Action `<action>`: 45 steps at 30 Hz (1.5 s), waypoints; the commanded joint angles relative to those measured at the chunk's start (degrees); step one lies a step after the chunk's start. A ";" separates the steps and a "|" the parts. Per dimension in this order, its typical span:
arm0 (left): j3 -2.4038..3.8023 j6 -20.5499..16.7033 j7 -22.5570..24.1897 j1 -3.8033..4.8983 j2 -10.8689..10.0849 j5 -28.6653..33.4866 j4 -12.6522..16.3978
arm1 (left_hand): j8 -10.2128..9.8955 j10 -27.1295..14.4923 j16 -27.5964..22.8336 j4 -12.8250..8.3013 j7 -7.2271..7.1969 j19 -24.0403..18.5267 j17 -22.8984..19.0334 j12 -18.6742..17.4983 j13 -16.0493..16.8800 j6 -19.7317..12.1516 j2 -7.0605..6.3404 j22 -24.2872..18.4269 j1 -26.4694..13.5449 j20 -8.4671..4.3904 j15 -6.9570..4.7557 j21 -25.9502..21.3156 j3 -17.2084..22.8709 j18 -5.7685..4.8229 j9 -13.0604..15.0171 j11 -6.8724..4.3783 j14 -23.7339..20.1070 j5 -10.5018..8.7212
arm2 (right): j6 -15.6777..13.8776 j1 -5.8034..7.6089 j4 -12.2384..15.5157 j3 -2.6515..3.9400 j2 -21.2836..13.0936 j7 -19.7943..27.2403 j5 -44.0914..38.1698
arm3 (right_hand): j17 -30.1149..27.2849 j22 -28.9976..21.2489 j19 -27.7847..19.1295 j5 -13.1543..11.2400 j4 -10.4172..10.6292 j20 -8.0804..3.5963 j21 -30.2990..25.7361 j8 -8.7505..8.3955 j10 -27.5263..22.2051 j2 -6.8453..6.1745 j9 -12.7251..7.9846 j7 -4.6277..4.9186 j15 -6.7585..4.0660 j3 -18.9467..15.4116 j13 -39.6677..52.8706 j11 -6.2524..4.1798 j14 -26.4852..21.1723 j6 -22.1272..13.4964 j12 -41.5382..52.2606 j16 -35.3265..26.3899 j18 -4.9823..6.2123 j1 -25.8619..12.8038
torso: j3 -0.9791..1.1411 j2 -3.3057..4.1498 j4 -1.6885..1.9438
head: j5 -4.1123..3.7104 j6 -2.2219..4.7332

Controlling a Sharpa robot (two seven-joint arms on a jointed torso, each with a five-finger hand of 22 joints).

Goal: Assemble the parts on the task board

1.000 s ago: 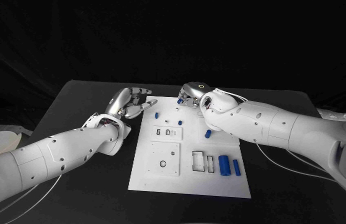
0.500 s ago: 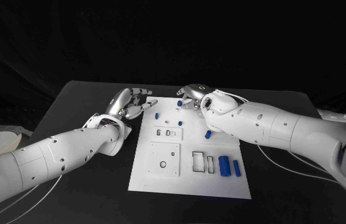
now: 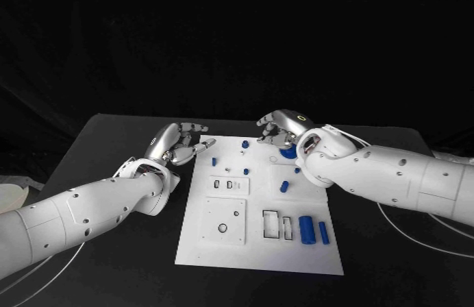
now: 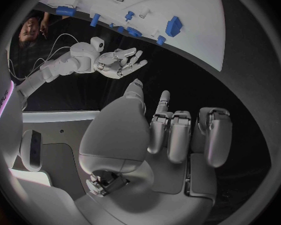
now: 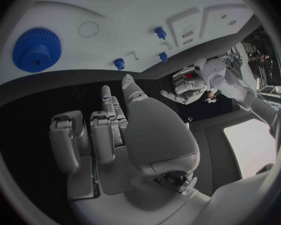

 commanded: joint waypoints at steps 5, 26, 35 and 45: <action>-0.01 0.07 0.51 0.07 0.51 0.19 -0.51 | -0.38 6.06 0.14 -0.08 0.09 6.02 15.06 0.14 15.10 0.30 0.53 15.09 0.01 0.30 0.26 0.14 0.25 -0.83 -0.09 0.19 5.97 0.13 | -5.40 0.97 7.61 -0.06 -7.92 5.65 16.46 | 15.06 15.09 5.89 0.44 0.83 -2.43 0.26 -0.75 1.83 -1.06 0.31 -1.69 -2.34 -1.97 14.94 -2.82 5.98 -0.72 19.44 0.24 -0.39 -1.62 | 0.20 -0.20 -0.31 | -0.75 0.55; -0.38 0.52 0.53 0.01 1.13 0.25 -1.24 | -0.41 6.06 0.14 -0.10 0.10 6.02 15.06 0.14 15.10 0.25 0.66 15.09 0.08 0.30 0.27 0.14 0.25 -0.83 -0.11 0.20 5.97 0.13 | 8.05 0.95 6.30 -1.11 -12.21 2.87 17.39 | 15.06 15.09 5.89 2.90 4.48 0.86 0.26 2.03 27.88 -2.27 3.61 -3.09 0.73 -3.28 84.83 -1.58 5.98 -3.87 81.79 0.24 -0.39 -10.88 | 0.04 -0.06 -0.15 | -3.12 0.71; -0.41 0.55 0.57 0.01 1.08 0.33 -1.17 | -0.42 6.06 0.14 -0.10 0.10 6.02 15.06 0.14 15.10 0.25 0.67 15.09 0.09 0.30 0.27 0.14 0.25 -0.83 -0.11 0.20 5.97 0.13 | 7.66 0.28 2.13 -1.21 -9.84 -2.28 4.86 | 15.06 15.09 5.89 11.59 1.14 -0.71 0.26 5.77 27.88 -2.71 6.07 -1.31 -0.87 -0.53 84.83 -1.79 5.98 -2.24 81.79 0.24 -0.39 -8.43 | 0.09 -0.05 -0.17 | -3.38 0.68; -0.42 0.51 0.60 0.01 0.87 0.34 -1.09 | -0.42 6.06 0.14 -0.10 0.10 6.02 15.06 0.14 15.10 0.25 0.67 15.09 0.09 0.30 0.27 0.14 0.25 -0.83 -0.11 0.20 5.97 0.13 | 8.33 -0.38 -0.08 -1.21 -7.98 -5.08 -4.11 | 15.06 15.09 5.89 12.91 -0.16 -0.44 0.26 7.05 27.88 -4.06 7.04 -0.85 -0.55 1.01 84.83 -1.36 5.98 0.00 81.79 0.24 -0.39 -8.23 | 0.12 -0.12 -0.20 | -3.38 0.52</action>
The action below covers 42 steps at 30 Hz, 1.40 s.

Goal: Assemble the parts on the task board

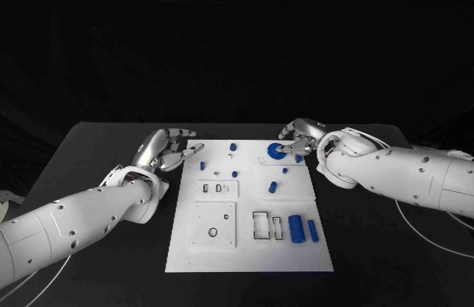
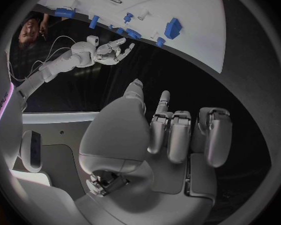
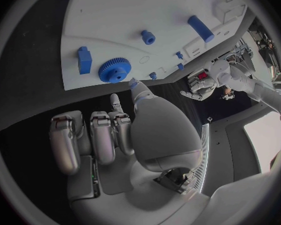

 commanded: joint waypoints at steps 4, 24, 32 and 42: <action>0.02 0.40 0.61 0.04 -0.03 0.27 0.17 | -0.20 6.06 0.14 -0.10 0.10 6.02 15.09 0.14 15.07 0.24 0.72 15.09 0.12 0.29 0.27 0.14 0.25 -0.83 -0.06 0.20 5.97 0.13 | 1.93 -0.25 -0.69 0.00 0.75 -3.61 -8.64 | 15.09 15.07 5.99 0.25 -0.16 -0.08 0.20 0.11 6.01 -0.95 0.13 -0.01 -0.01 0.34 15.05 0.45 6.07 0.53 0.16 0.23 -0.37 0.04 | 0.03 -0.05 -0.08 | -0.04 -0.09; -0.06 0.37 0.77 -0.01 -0.35 0.27 0.13 | -0.23 6.06 0.14 -0.11 0.11 6.02 15.09 0.14 15.07 0.20 0.84 15.09 0.20 0.29 0.27 0.14 0.25 -0.83 -0.08 0.21 5.97 0.14 | 4.74 -0.66 -1.80 0.00 2.80 -7.04 -11.40 | 15.09 15.07 5.99 -1.02 -0.23 0.00 0.20 -0.35 6.01 -1.57 0.16 0.30 0.10 0.96 15.05 0.68 6.07 0.83 0.16 0.23 -0.37 -0.35 | 0.02 0.04 0.02 | -0.07 -0.22; -0.06 0.43 1.14 -0.01 -0.46 0.12 0.33 | -0.24 6.06 0.14 -0.11 0.12 6.02 15.09 0.14 15.07 0.19 0.84 15.09 0.20 0.29 0.27 0.14 0.23 -0.83 -0.08 0.21 5.97 0.13 | 4.85 -0.99 -2.51 0.01 3.49 -7.76 -11.65 | 15.09 15.07 5.99 -1.59 -0.11 0.09 0.20 -0.98 6.01 -1.61 -0.02 0.36 0.20 1.32 15.05 0.77 6.07 0.32 0.16 0.23 -0.37 -0.69 | -0.04 0.01 0.05 | 0.02 -0.50; -0.06 0.19 1.15 -0.01 -0.37 0.12 0.32 | -0.24 6.06 0.14 -0.11 0.12 6.02 15.09 0.14 15.07 0.19 0.84 15.09 0.20 0.29 0.27 0.14 0.23 -0.83 -0.08 0.21 5.97 0.13 | 5.63 -1.06 -2.61 0.01 3.50 -7.92 -11.66 | 15.09 15.07 5.99 -2.01 0.08 0.21 0.20 -0.76 6.01 -0.65 0.22 0.37 0.30 2.40 15.05 0.83 6.07 2.35 0.16 0.23 -0.37 -1.14 | 0.01 -0.05 0.00 | 0.01 -0.67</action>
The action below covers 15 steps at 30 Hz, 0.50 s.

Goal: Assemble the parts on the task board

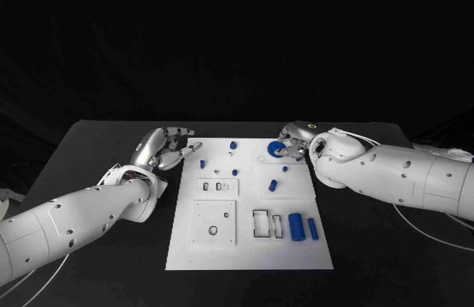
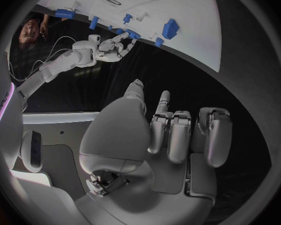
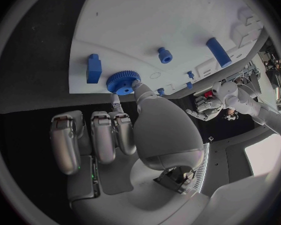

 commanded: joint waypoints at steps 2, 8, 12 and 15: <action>0.03 0.18 0.73 0.03 0.23 0.07 0.13 | -0.24 6.06 0.14 -0.11 0.12 6.02 15.05 0.14 15.09 0.19 0.53 15.09 -0.11 0.29 0.27 0.14 0.23 -0.83 -0.09 0.21 5.97 0.13 | 1.71 -0.14 0.02 -0.06 -0.02 -0.80 -0.99 | 15.05 15.09 5.99 -0.33 -0.08 0.20 0.25 -0.03 6.01 0.25 0.08 -0.04 0.28 0.57 15.08 0.39 6.07 0.66 0.16 0.23 -0.38 -0.37 | 0.06 -0.06 0.00 | 0.00 -0.16; 0.03 0.09 0.68 0.03 0.24 0.07 0.09 | -0.24 6.06 0.14 -0.11 0.12 6.02 15.05 0.14 15.09 0.19 0.53 15.09 -0.11 0.29 0.27 0.14 0.23 -0.83 -0.09 0.21 5.97 0.13 | 1.94 -0.15 0.18 -0.06 0.10 -0.69 -0.98 | 15.05 15.09 5.99 -0.24 -0.49 0.13 0.25 0.00 6.01 0.53 0.15 -0.33 0.14 1.29 15.08 0.14 6.07 1.70 0.16 0.23 -0.38 0.09 | 0.07 -0.12 -0.02 | 0.19 -0.20; 0.03 0.04 0.66 0.03 0.18 0.07 0.10 | -0.24 6.06 0.14 -0.11 0.12 6.02 15.05 0.14 15.09 0.19 0.53 15.09 -0.11 0.29 0.27 0.14 0.23 -0.83 -0.09 0.21 5.97 0.13 | 1.93 -0.15 0.27 -0.06 0.12 -0.64 -1.06 | 15.05 15.09 5.99 -0.15 -1.01 -0.01 0.25 -0.09 6.01 0.74 0.19 -0.70 -0.06 2.03 15.08 -0.16 6.07 2.49 0.16 0.23 -0.38 0.72 | 0.06 -0.04 -0.01 | 0.27 -0.14; 0.03 0.00 0.65 0.03 0.17 0.07 0.11 | -0.24 6.06 0.14 -0.11 0.12 6.02 15.05 0.14 15.09 0.19 0.53 15.09 -0.11 0.29 0.27 0.14 0.23 -0.83 -0.09 0.21 5.97 0.13 | 2.04 -0.15 0.31 -0.06 0.09 -0.68 -1.10 | 15.05 15.09 5.99 -0.07 -1.28 -0.10 0.25 -0.24 6.01 0.77 0.16 -0.86 -0.17 2.34 15.08 -0.31 6.07 2.60 0.16 0.23 -0.38 1.02 | 0.04 -0.05 0.02 | 0.26 -0.19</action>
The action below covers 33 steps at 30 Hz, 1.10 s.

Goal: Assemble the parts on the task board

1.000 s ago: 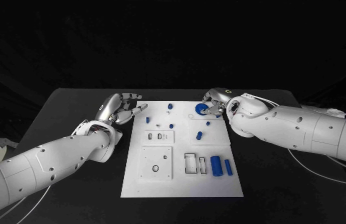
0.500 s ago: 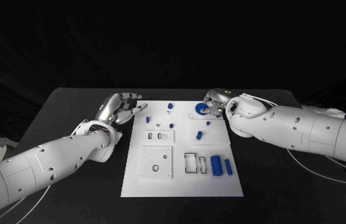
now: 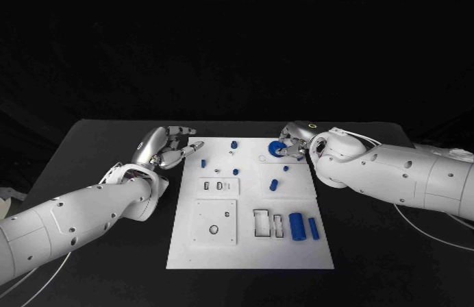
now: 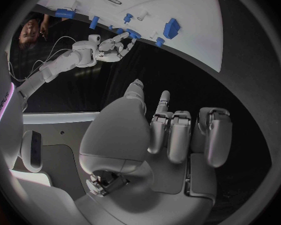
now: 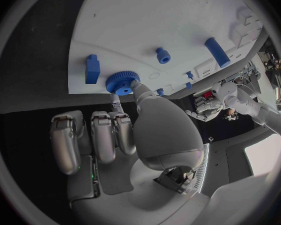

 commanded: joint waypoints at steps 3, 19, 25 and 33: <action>0.03 -0.10 0.60 0.03 0.05 0.07 0.15 | -0.24 6.06 0.14 -0.11 0.12 6.02 15.07 0.14 15.09 0.19 0.53 15.09 -0.10 0.29 0.27 0.14 0.23 -0.83 -0.09 0.21 5.97 0.13 | 1.83 -0.17 0.09 -0.10 0.01 -0.63 -1.03 | 15.06 15.10 5.99 0.08 -0.24 -0.18 0.25 -0.25 6.00 0.19 -0.01 -0.22 -0.26 0.65 15.09 -0.41 6.07 0.41 0.16 0.23 -0.38 0.75 | -0.05 0.03 0.01 | -0.01 -0.02; 0.03 -0.14 0.55 0.03 0.09 0.07 0.11 | -0.25 6.06 0.14 -0.11 0.12 6.02 15.07 0.14 15.09 0.19 0.57 15.09 -0.07 0.29 0.28 0.14 0.18 -0.83 -0.09 0.22 5.97 0.12 | 1.98 -0.17 0.32 -0.10 -0.05 0.06 -0.86 | 15.06 15.10 5.99 10.94 -1.71 -0.69 0.25 -2.14 6.00 -1.86 -0.05 -0.20 -0.65 4.10 15.09 -0.54 6.07 1.36 0.16 0.23 -0.38 -0.39 | 0.00 0.01 -0.05 | 0.46 -0.31; 0.02 -0.07 0.46 0.03 0.10 0.07 0.10 | -0.25 6.06 0.14 -0.11 0.12 6.02 15.07 0.14 15.09 0.19 0.57 15.09 -0.07 0.29 0.28 0.14 0.18 -0.83 -0.09 0.22 5.97 0.12 | 1.32 -0.17 0.40 -0.10 -0.17 0.61 -0.43 | 15.06 15.10 5.99 12.03 -1.91 -0.59 0.25 -1.74 6.00 -2.48 0.51 0.01 -0.52 4.93 15.09 -0.35 6.07 2.68 0.16 0.23 -0.38 -1.15 | -0.04 0.02 0.00 | 0.45 -0.25; 0.02 -0.14 0.36 0.03 -0.01 0.07 0.17 | -0.25 6.06 0.14 -0.11 0.12 6.02 15.07 0.14 15.09 0.19 0.57 15.09 -0.07 0.29 0.28 0.14 0.18 -0.83 -0.09 0.22 5.97 0.12 | -1.24 -0.17 0.73 -0.10 -0.35 2.04 1.61 | 15.06 15.10 5.99 11.55 -1.92 -0.54 0.25 -1.91 6.00 -3.02 0.64 0.17 -0.44 5.02 15.09 -0.23 6.07 2.66 0.16 0.23 -0.38 -1.68 | -0.01 0.05 0.04 | 0.56 -0.13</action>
